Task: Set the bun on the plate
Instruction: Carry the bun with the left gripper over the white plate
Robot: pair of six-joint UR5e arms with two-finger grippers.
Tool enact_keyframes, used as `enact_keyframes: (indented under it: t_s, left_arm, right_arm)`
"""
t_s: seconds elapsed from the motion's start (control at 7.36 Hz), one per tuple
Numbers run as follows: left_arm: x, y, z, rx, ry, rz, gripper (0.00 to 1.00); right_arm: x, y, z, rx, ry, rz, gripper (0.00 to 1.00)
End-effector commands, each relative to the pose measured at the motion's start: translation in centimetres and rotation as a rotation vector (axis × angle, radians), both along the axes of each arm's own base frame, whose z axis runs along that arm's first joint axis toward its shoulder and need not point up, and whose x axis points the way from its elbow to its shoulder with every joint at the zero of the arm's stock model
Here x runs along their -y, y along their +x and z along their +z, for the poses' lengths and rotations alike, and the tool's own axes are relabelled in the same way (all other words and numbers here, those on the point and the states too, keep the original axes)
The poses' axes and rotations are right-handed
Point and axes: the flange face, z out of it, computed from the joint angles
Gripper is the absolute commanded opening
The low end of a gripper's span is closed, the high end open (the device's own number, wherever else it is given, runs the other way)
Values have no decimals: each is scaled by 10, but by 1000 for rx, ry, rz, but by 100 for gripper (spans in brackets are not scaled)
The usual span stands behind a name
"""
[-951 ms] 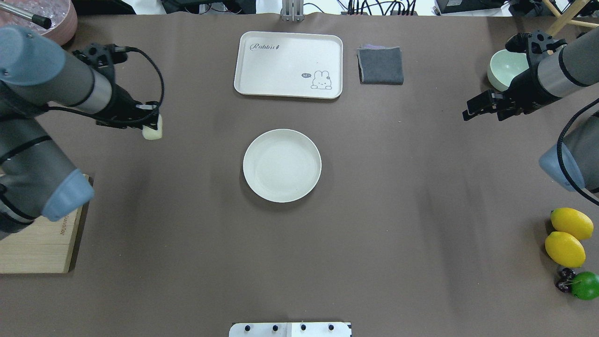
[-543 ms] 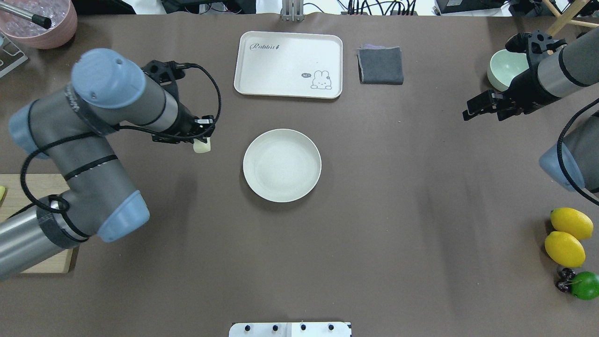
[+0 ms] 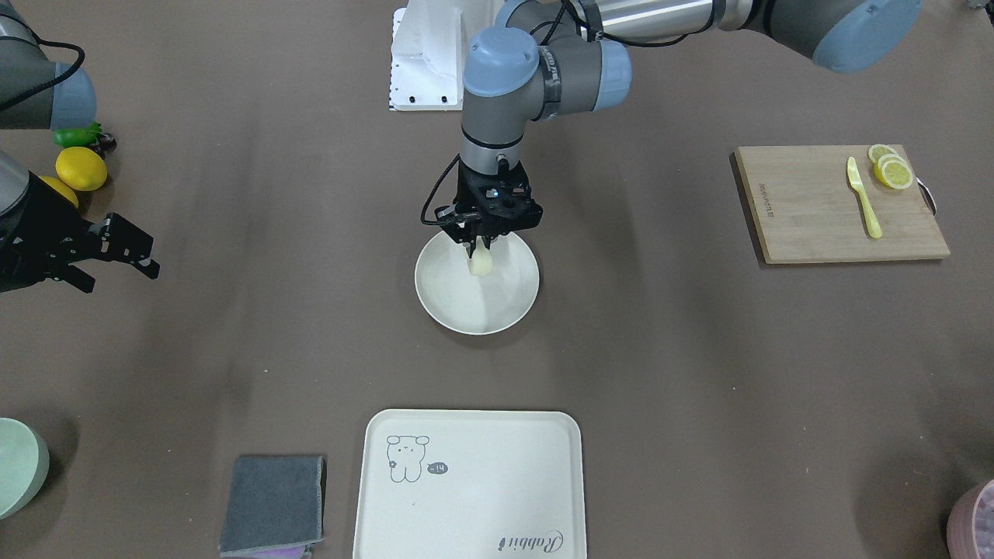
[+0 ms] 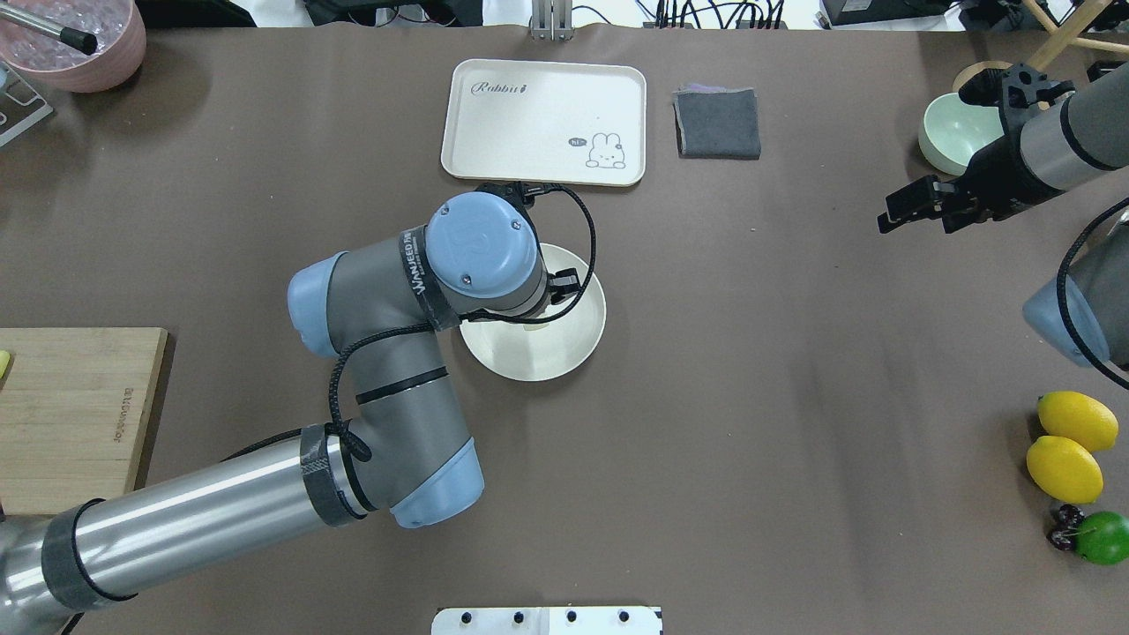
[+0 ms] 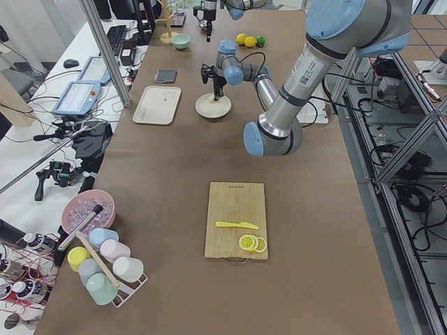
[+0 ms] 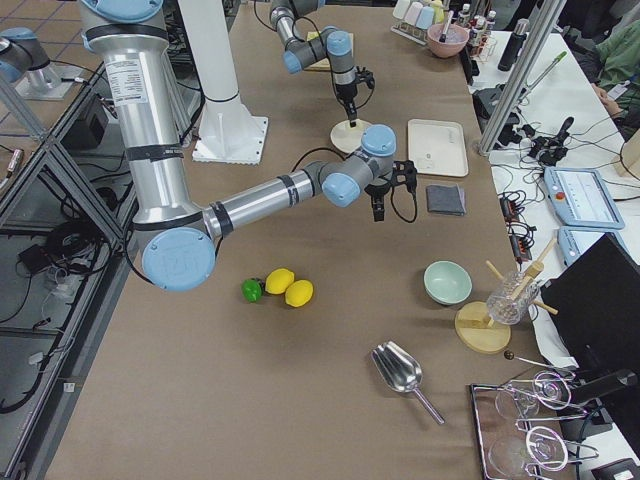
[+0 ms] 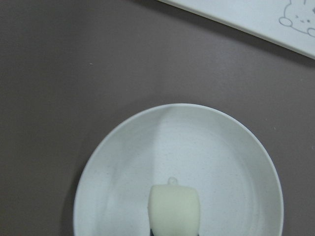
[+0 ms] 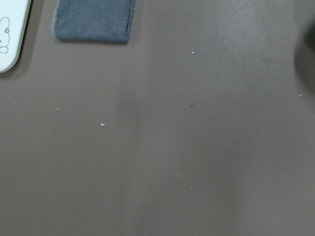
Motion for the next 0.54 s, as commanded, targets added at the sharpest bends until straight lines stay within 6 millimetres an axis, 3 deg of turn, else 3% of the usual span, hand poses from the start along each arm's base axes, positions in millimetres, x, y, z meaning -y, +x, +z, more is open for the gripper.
enact_keyframes:
  t_s: [0.0, 0.41]
  left_arm:
    - [-8, 21, 7, 30, 12, 0, 27]
    - [-6, 35, 23, 43, 22, -8, 27]
  right_arm:
    - [-3, 2, -1, 1, 1, -1, 100]
    - [-6, 2, -4, 12, 0, -8, 100]
